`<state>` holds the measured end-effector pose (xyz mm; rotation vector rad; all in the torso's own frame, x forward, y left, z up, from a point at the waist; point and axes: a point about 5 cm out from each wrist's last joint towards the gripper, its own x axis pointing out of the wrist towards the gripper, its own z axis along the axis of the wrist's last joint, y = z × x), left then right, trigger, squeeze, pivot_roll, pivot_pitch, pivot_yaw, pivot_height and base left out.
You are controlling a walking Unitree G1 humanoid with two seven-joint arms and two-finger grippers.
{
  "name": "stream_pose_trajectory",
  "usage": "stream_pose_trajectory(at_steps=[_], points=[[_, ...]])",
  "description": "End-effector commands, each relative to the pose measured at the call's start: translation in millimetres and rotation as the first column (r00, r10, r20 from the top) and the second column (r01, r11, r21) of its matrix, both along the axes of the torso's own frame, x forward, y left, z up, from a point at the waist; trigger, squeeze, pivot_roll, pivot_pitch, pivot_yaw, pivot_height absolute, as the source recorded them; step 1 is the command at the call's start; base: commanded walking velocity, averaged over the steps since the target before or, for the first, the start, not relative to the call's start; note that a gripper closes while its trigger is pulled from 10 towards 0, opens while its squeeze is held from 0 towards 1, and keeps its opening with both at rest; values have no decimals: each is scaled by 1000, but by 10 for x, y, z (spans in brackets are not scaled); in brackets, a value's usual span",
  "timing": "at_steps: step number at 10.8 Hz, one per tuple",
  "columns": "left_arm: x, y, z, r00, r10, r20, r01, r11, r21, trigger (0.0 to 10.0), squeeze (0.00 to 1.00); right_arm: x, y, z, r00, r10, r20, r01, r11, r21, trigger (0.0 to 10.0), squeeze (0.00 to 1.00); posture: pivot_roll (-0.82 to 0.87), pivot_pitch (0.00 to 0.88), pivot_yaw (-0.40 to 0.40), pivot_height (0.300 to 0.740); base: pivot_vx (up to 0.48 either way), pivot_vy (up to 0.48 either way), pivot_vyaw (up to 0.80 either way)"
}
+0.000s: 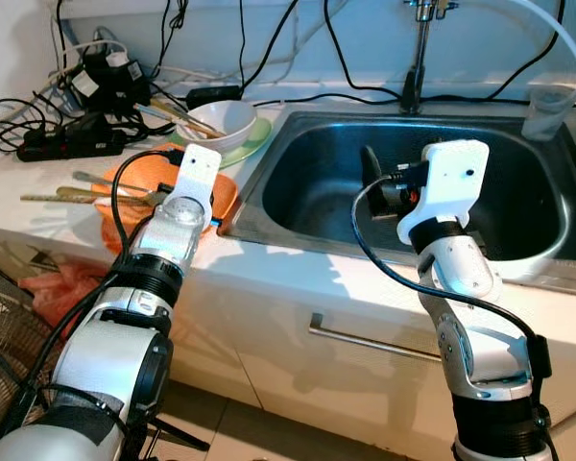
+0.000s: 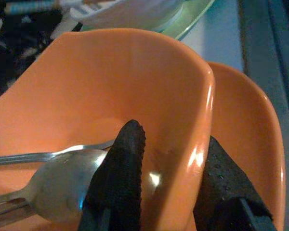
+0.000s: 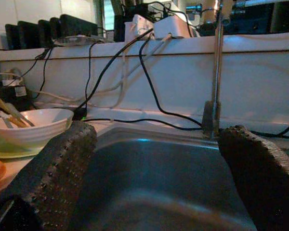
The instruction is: Kitchen organization
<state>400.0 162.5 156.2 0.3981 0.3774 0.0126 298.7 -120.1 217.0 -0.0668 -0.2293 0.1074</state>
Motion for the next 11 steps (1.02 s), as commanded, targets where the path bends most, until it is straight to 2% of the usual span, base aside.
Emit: stream_pose_trajectory(at_steps=[1, 3, 4, 5, 6, 7, 8, 9, 11], points=[[-43, 60, -145, 999, -3, -45, 5, 998, 56, 2471, 0, -32, 21, 49, 1000, -1, 22, 1, 1000, 5, 10000, 0, -31, 0, 156, 740, 0, 0, 0], [-48, 92, -172, 1000, 1, -26, 1, 996, 92, 2392, 0, -27, 24, 51, 1000, 0, 23, 0, 1000, 4, 10000, 0, -31, 0, 155, 740, 0, 0, 0], [-51, 115, -181, 1000, 11, -13, -9, 995, 99, 1686, 0, -25, 22, 56, 1000, 1, 25, -1, 1000, 4, 10000, 0, -30, 0, 154, 740, 0, 0, 0], [-50, 118, -181, 1000, 12, -11, -10, 995, 99, 1686, 0, -25, 22, 57, 1000, 1, 25, -1, 1000, 4, 10000, 0, -30, 0, 154, 740, 0, 0, 0], [-43, 129, -167, 1000, 10, 0, -10, 994, 106, 1176, 0, -26, 21, 55, 1000, 1, 25, -1, 1000, 4, 10000, 0, -31, 0, 153, 740, 0, 0, 0], [-23, 140, -124, 1000, -3, 31, -1, 990, 139, 78, 0, -27, 22, 55, 1000, 2, 25, -2, 1000, 4, 10000, 0, -31, 0, 150, 740, 0, 0, 0], [-17, 144, -111, 999, -7, 45, 0, 987, 158, 1333, 0, -25, 22, 54, 1000, 2, 24, -2, 1000, 5, 10000, 0, -31, 0, 150, 740, 0, 0, 0], [-23, 160, -122, 999, -11, 52, 1, 982, 191, 1647, 0, -25, 23, 56, 1000, 3, 24, -3, 1000, 5, 10000, 0, -31, 0, 148, 740, 0, 0, 0], [-33, 172, -143, 998, -22, 57, 8, 975, 223, 1647, 0, -27, 22, 54, 1000, 4, 23, -4, 1000, 4, 10000, 0, -31, 0, 146, 740, 0, 0, 0]])
